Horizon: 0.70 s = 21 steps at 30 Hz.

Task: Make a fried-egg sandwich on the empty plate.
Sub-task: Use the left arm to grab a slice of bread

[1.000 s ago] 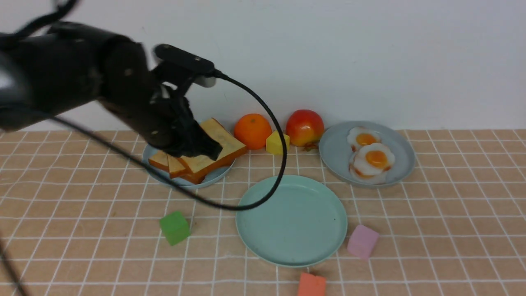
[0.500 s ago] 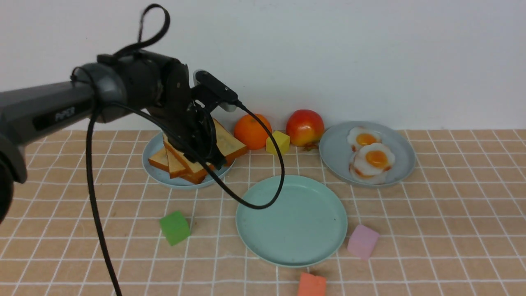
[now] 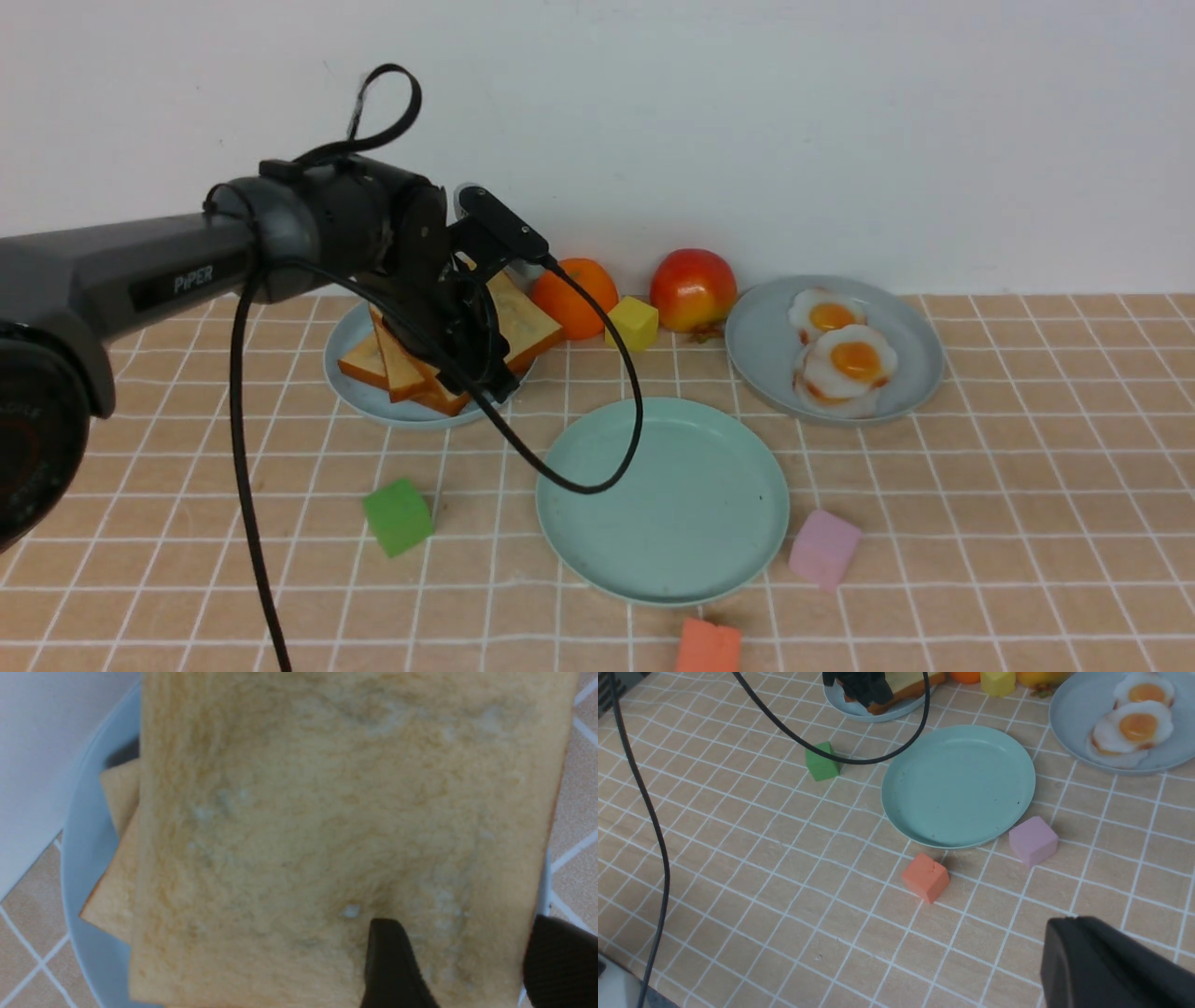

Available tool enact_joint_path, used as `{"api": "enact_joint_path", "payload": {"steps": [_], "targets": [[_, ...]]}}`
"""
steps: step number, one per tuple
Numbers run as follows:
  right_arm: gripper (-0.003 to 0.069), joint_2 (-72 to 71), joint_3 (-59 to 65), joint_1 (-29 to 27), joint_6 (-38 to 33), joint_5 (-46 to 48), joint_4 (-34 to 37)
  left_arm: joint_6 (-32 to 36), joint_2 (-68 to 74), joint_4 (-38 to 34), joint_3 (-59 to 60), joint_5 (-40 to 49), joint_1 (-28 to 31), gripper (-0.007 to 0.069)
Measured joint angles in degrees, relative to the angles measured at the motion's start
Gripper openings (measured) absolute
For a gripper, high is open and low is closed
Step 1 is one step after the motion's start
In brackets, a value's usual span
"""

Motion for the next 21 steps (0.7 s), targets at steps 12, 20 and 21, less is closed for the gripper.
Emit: {"api": "enact_joint_path", "payload": {"steps": [12, 20, 21], "targets": [[0.0005, 0.0, 0.0, 0.0, 0.0, -0.1, 0.1, 0.0, -3.6, -1.8, 0.0, 3.8, -0.2, 0.0381], [0.001, 0.0, 0.0, 0.0, 0.0, 0.1, 0.1, 0.0, -1.4, -2.1, 0.0, 2.8, -0.2, 0.0467], [0.0011, 0.0, 0.0, 0.0, 0.0, 0.2, 0.1, 0.0, -1.1, -1.7, 0.0, 2.1, -0.2, 0.0477]]}}
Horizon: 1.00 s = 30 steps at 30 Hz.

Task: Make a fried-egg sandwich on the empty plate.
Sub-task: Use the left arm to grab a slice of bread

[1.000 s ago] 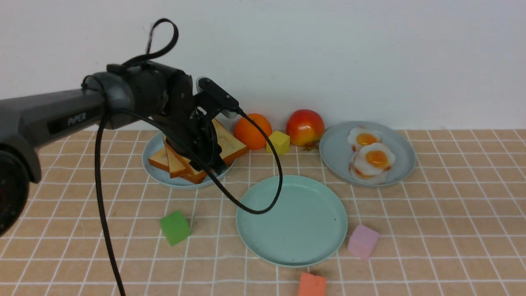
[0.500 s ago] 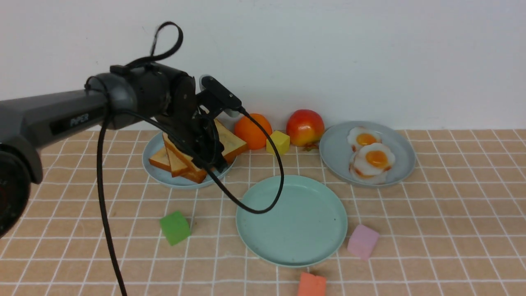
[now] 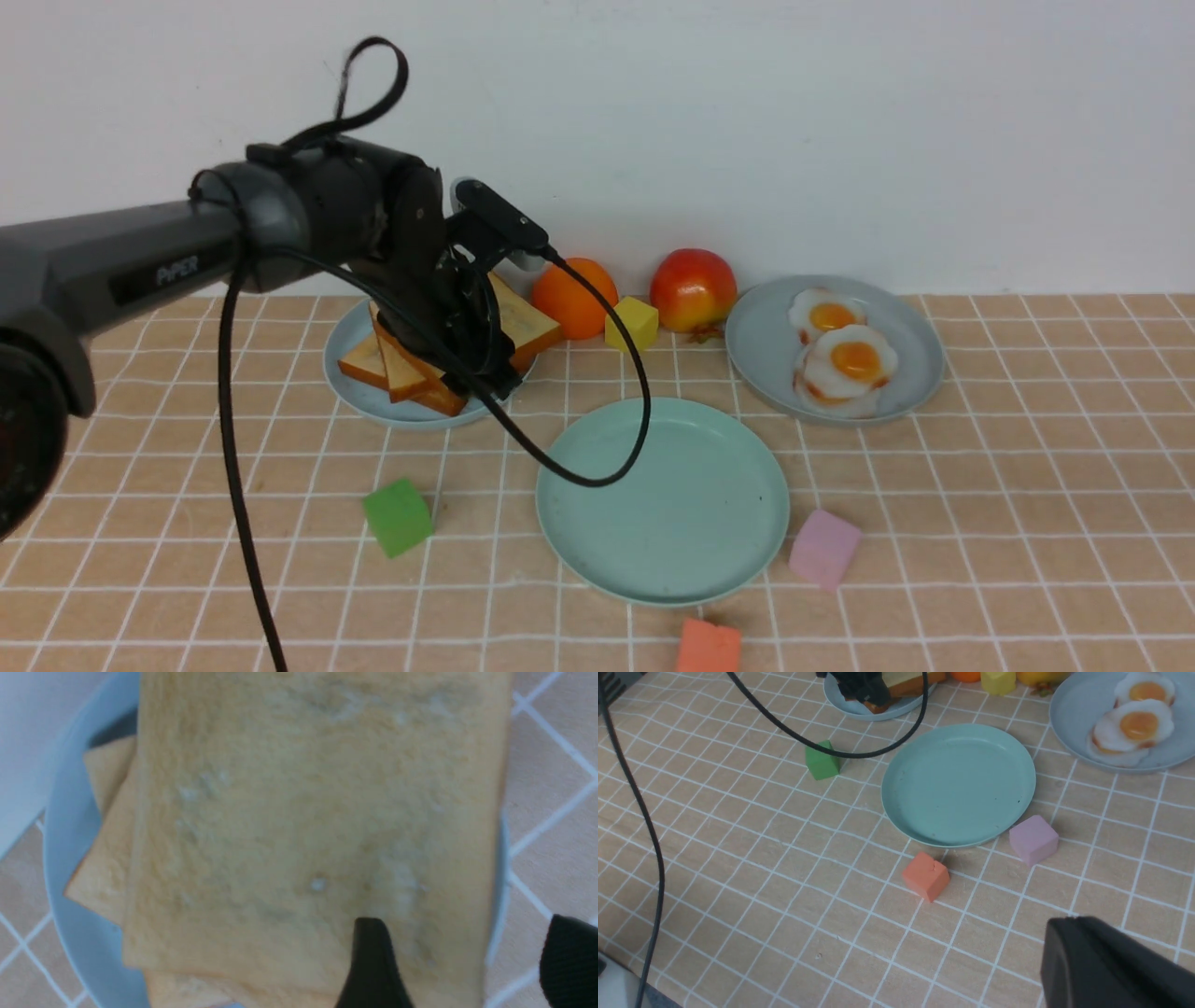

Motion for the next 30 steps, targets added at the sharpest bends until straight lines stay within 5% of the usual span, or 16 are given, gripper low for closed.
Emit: {"api": "enact_joint_path", "payload": {"steps": [10, 15, 21, 30], "targets": [[0.0014, 0.0, 0.0, 0.0, 0.0, 1.5, 0.0, 0.0, 0.8, 1.6, 0.0, -2.0, -0.1, 0.0455], [0.0014, 0.0, 0.0, 0.0, 0.0, 1.5, 0.0, 0.0, 0.8, 2.0, 0.0, -2.3, -0.1, 0.034], [0.0014, 0.0, 0.0, 0.0, 0.0, 1.5, 0.0, 0.0, 0.8, 2.0, 0.0, -2.3, -0.2, 0.0039], [0.0018, 0.0, 0.0, 0.0, 0.0, 1.6, 0.8, -2.6, -3.0, 1.6, 0.0, 0.5, -0.4, 0.0011]]}}
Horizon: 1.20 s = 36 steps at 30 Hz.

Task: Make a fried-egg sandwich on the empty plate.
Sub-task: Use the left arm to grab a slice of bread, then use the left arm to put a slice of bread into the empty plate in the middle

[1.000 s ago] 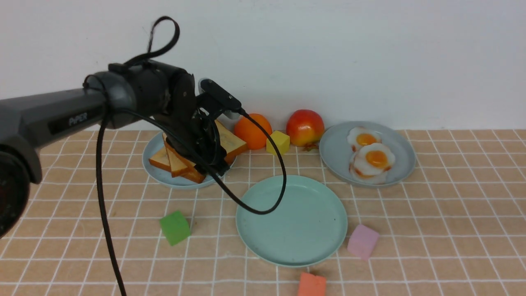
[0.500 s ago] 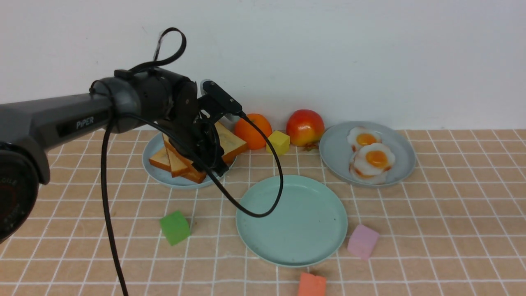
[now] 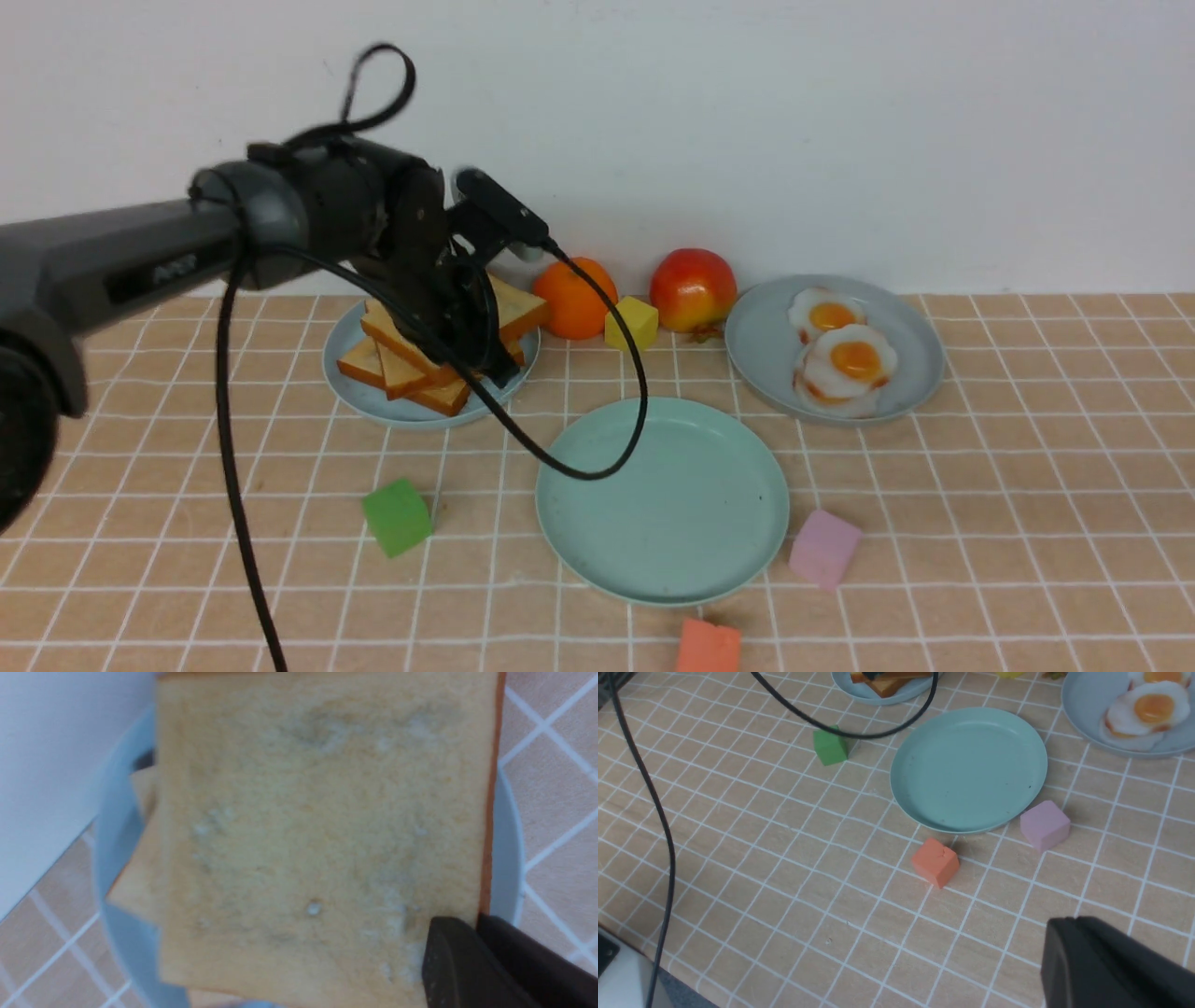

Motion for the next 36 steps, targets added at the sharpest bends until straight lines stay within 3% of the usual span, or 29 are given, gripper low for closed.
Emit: {"api": "enact_joint_path", "payload": {"steps": [5, 10, 15, 28, 30, 34, 35, 36], "targets": [[0.0022, -0.5, 0.0, 0.0, 0.0, 0.0, 0.1, -4.2, -6.6, -0.7, 0.7, 4.3, -3.4, 0.0011], [0.0022, -2.6, 0.0, 0.0, 0.0, 0.2, 0.0, -6.3, -10.9, -1.6, 7.4, 5.5, -14.9, 0.0011], [0.0025, -4.2, 0.0, 0.0, 0.0, 0.5, -0.2, -8.5, -9.2, 0.2, 11.7, 5.0, -22.2, 0.0011], [0.0065, -4.4, 0.0, 0.0, 0.1, 1.2, -2.3, -9.6, -4.6, 2.8, 12.0, -2.3, -24.0, 0.0044], [0.0105, -3.7, 0.0, 0.0, 1.7, 0.6, -3.0, -9.3, -4.6, 2.8, 12.0, -3.1, -24.0, 0.0088], [0.0244, 1.7, 0.0, 0.0, 7.2, -2.1, -4.2, -9.4, -4.7, 2.8, 12.0, -4.6, -24.0, 0.0264], [0.0275, 2.5, 0.0, 0.0, 7.6, -2.7, -4.3, -9.6, -4.7, 2.8, 12.0, -4.6, -24.1, 0.0273], [0.0323, 5.6, 0.0, 0.0, 7.9, -4.1, -4.3, -10.6, -5.3, 2.8, 12.0, -4.1, -24.4, 0.0342]]}}
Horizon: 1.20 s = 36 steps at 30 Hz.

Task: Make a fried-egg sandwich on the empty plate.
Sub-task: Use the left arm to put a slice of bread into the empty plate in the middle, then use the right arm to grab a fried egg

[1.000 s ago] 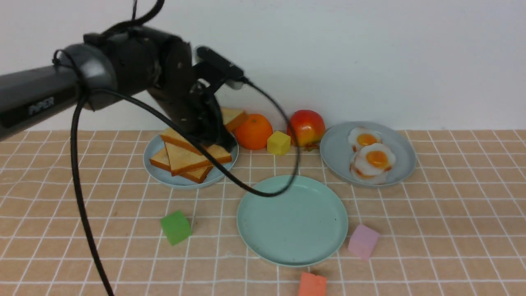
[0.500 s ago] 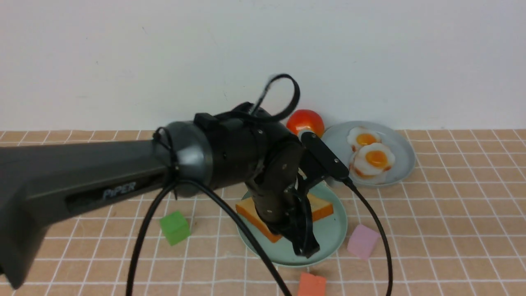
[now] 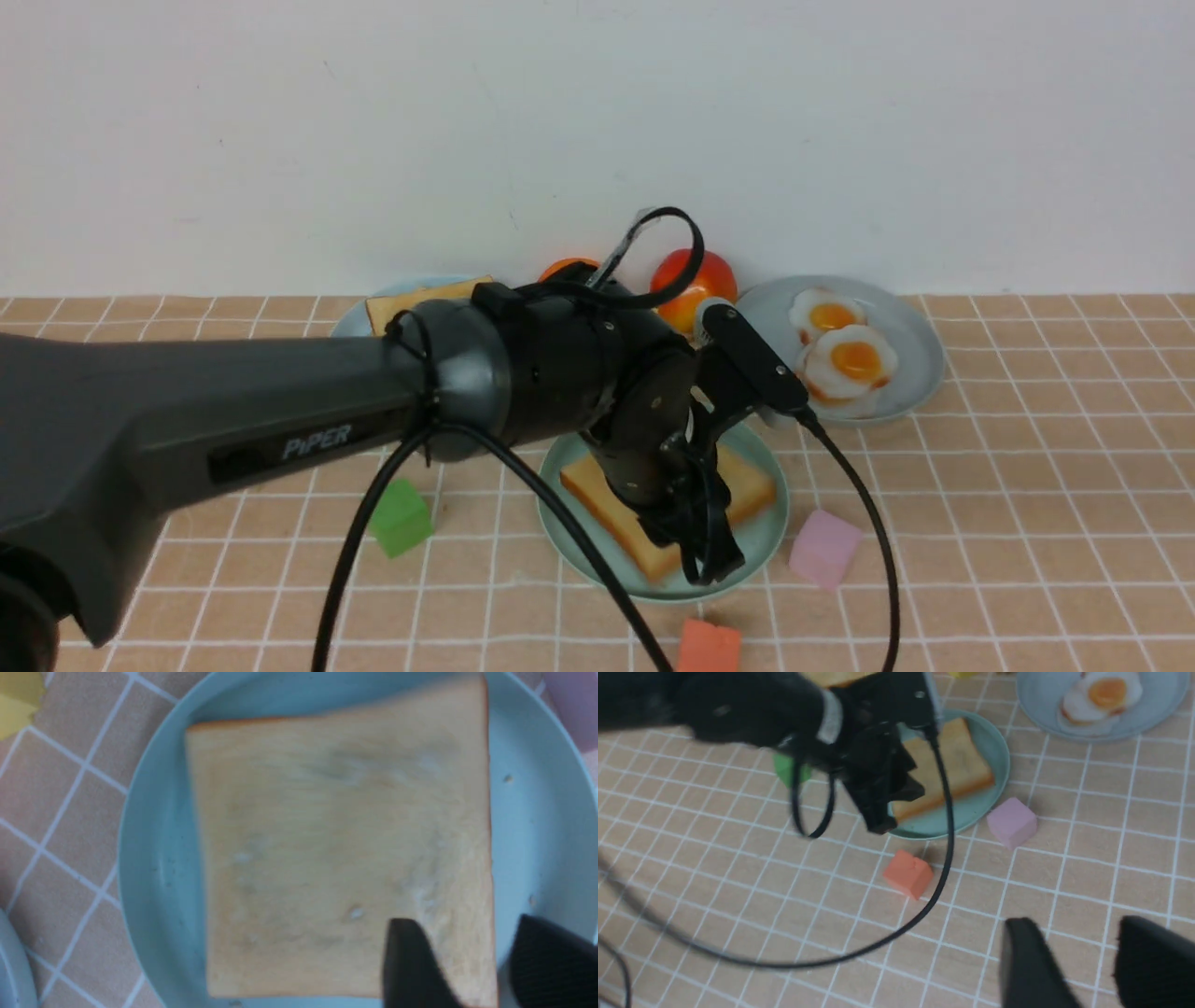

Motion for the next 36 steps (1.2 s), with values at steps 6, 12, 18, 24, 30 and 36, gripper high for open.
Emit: {"api": "enact_joint_path", "payload": {"steps": [6, 12, 18, 24, 30, 36], "targets": [[0.0396, 14.5, 0.0, 0.0, 0.4, -9.5, 0.1, -7.7, -9.8, -0.2, 0.0, 5.7, -1.3, 0.0413], [0.0362, 30.2, -3.8, 0.0, 0.1, -15.7, 0.1, -17.2, -27.3, 0.1, 1.5, 7.4, -1.3, 0.0137], [0.035, 49.3, -16.8, -1.9, -1.9, -15.8, 0.7, -21.2, -50.1, 0.2, 14.6, 4.3, -1.3, -0.0013], [0.035, 61.7, -26.3, -6.7, -1.9, -14.2, 3.2, -26.5, -67.4, 0.4, 31.3, -5.0, -1.3, -0.0013], [0.035, 72.9, -33.7, -8.4, -2.4, -15.3, 7.6, -32.5, -76.5, 0.5, 44.1, -18.2, -1.3, -0.0013], [0.035, 83.3, -42.7, -9.1, -2.3, -15.7, 9.2, -34.7, -77.2, 0.5, 45.7, -20.7, -1.3, -0.0013]]}}
